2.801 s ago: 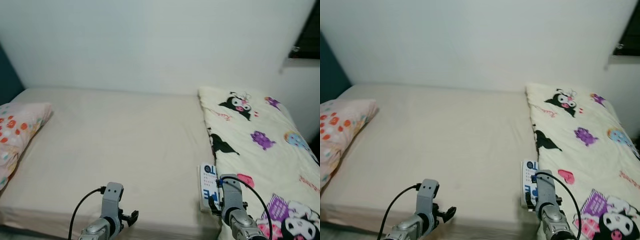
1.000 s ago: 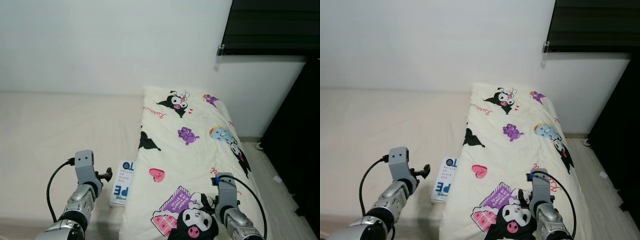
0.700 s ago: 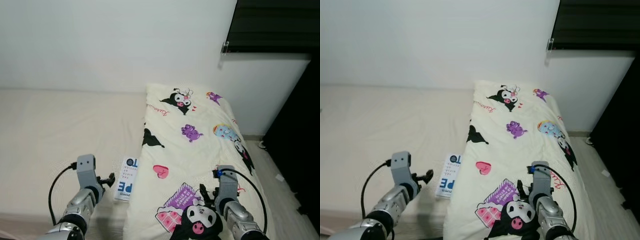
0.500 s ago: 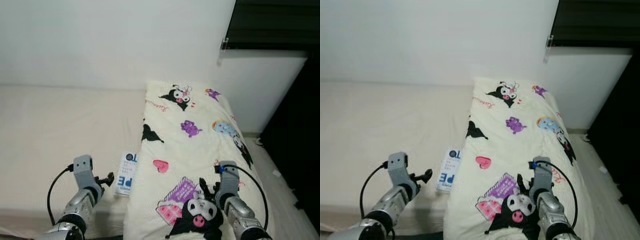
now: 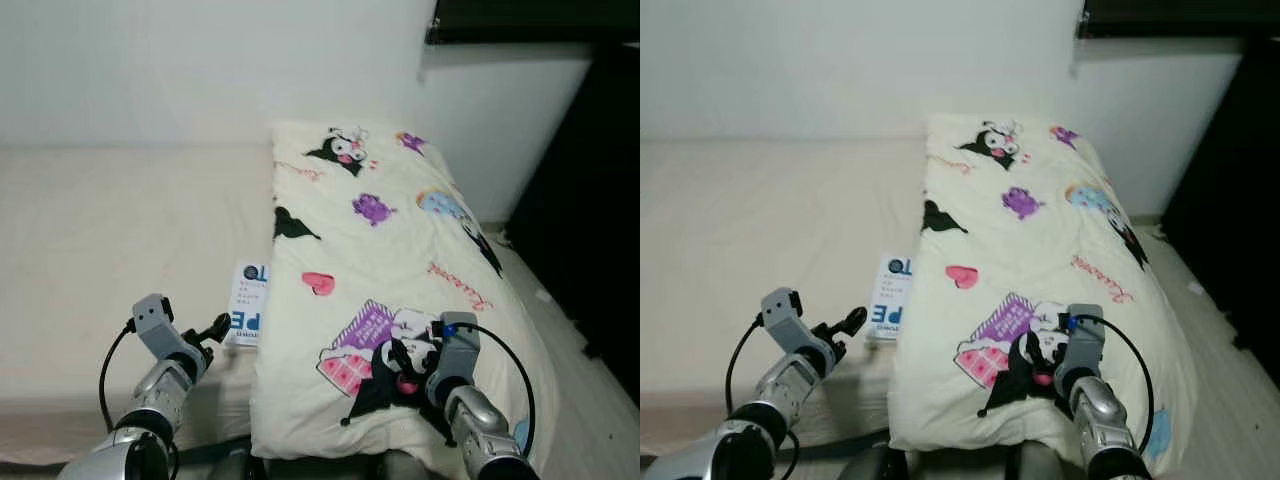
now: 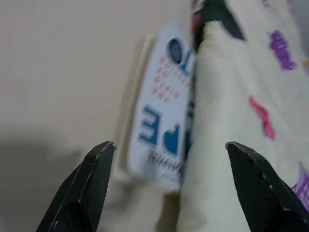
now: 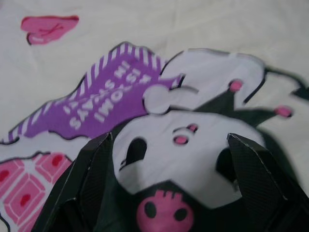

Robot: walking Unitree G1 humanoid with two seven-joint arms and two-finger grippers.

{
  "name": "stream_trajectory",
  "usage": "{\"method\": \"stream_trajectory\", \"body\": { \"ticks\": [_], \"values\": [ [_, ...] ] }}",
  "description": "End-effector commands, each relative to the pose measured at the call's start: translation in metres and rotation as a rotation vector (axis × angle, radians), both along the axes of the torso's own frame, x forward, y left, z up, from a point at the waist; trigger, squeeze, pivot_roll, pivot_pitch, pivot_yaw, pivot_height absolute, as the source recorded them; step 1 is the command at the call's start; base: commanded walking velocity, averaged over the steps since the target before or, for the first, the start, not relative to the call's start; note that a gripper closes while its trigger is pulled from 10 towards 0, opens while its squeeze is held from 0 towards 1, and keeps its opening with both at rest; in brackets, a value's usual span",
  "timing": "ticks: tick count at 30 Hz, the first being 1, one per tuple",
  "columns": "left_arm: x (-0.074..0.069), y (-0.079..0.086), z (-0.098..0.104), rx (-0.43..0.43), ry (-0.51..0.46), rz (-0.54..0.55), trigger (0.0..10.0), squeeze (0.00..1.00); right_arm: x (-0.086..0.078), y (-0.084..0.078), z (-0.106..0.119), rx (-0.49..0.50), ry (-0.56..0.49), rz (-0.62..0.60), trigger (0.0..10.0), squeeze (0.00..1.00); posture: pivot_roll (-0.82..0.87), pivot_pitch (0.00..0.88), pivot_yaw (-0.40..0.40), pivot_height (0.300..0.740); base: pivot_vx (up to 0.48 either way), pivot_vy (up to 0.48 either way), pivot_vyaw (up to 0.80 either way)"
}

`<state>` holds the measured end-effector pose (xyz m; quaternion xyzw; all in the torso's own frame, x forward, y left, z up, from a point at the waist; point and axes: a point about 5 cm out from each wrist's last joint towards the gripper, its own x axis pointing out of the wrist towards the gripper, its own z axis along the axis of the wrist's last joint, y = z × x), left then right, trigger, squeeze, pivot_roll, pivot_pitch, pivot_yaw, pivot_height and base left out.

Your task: Clean up the room

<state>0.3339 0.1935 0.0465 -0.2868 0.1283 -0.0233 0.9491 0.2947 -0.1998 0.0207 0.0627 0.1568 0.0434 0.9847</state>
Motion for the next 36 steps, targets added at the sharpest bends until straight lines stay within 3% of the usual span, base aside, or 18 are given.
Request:
{"method": "stream_trajectory", "body": {
  "ticks": [1, 6, 11, 15, 18, 20, 27, 29, 30, 31, 32, 34, 35, 36],
  "values": [
    [0.005, 0.000, 0.007, 0.000, -0.029, -0.019, 10.0, 0.00, 0.000, 0.004, 0.002, 0.023, -0.023, 0.008, 10.0, 0.00, -0.06, 0.164, 0.007, 0.591, 0.000, 0.000, 0.00],
    [0.009, -0.012, 0.012, 0.046, -0.052, -0.086, 10.0, 0.00, -0.004, 0.006, 0.002, 0.036, -0.041, 0.006, 10.0, 0.00, -0.06, 0.185, 0.024, 0.591, 0.000, 0.000, 0.00],
    [0.009, -0.011, 0.010, 0.089, -0.024, -0.041, 10.0, 0.00, -0.008, 0.008, 0.002, 0.044, -0.051, 0.001, 10.0, 0.00, -0.07, 0.208, 0.032, 0.591, 0.000, 0.000, 0.00],
    [0.004, 0.008, 0.005, 0.203, 0.040, 0.093, 10.0, 0.00, -0.022, 0.011, 0.002, 0.060, -0.065, -0.001, 10.0, 0.00, -0.07, 0.264, 0.042, 0.591, 0.000, 0.000, 0.00],
    [0.004, 0.014, 0.005, 0.231, 0.046, 0.123, 10.0, 0.00, -0.026, 0.012, 0.002, 0.063, -0.069, 0.000, 10.0, 0.00, -0.08, 0.281, 0.043, 0.591, 0.000, 0.000, 0.00],
    [0.005, 0.030, 0.013, 0.279, 0.043, 0.198, 10.0, 0.00, -0.035, 0.015, 0.005, 0.075, -0.076, 0.005, 10.0, 0.00, -0.09, 0.313, 0.043, 0.591, 0.000, 0.000, 0.00],
    [0.011, 0.039, 0.023, 0.271, 0.034, 0.230, 10.0, 0.00, -0.043, 0.020, 0.011, 0.084, -0.078, 0.010, 10.0, 0.00, -0.09, 0.370, 0.042, 0.591, 0.000, 0.000, 0.00],
    [0.011, 0.030, 0.019, 0.186, 0.043, 0.179, 10.0, 0.00, -0.045, 0.022, 0.014, 0.086, -0.080, 0.007, 10.0, 0.00, -0.10, 0.387, 0.044, 0.591, 0.000, 0.000, 0.00],
    [0.011, 0.030, 0.019, 0.186, 0.043, 0.179, 10.0, 0.00, -0.045, 0.022, 0.014, 0.086, -0.080, 0.007, 10.0, 0.00, -0.10, 0.387, 0.044, 0.591, 0.000, 0.000, 0.00],
    [0.010, 0.021, 0.013, 0.116, 0.053, 0.132, 10.0, 0.00, -0.048, 0.022, 0.017, 0.087, -0.082, 0.004, 10.0, 0.00, -0.11, 0.407, 0.045, 0.591, 0.000, 0.000, 0.00],
    [0.010, 0.021, 0.013, 0.116, 0.053, 0.132, 10.0, 0.00, -0.048, 0.022, 0.017, 0.087, -0.082, 0.004, 10.0, 0.00, -0.11, 0.407, 0.045, 0.591, 0.000, 0.000, 0.00],
    [0.006, 0.005, 0.004, -0.009, 0.074, 0.062, 10.0, 0.00, -0.052, 0.021, 0.020, 0.083, -0.082, -0.004, 10.0, 0.00, -0.12, 0.424, 0.044, 0.591, 0.000, 0.000, 0.00],
    [0.006, 0.005, 0.004, -0.009, 0.074, 0.062, 10.0, 0.00, -0.052, 0.021, 0.020, 0.083, -0.082, -0.004, 10.0, 0.00, -0.12, 0.424, 0.044, 0.591, 0.000, 0.000, 0.00],
    [0.001, -0.016, -0.006, -0.179, 0.091, -0.007, 10.0, 0.00, -0.061, 0.015, 0.021, 0.073, -0.070, -0.023, 10.0, 0.00, -0.14, 0.451, 0.044, 0.591, 0.000, 0.000, 0.00]
  ]
}}
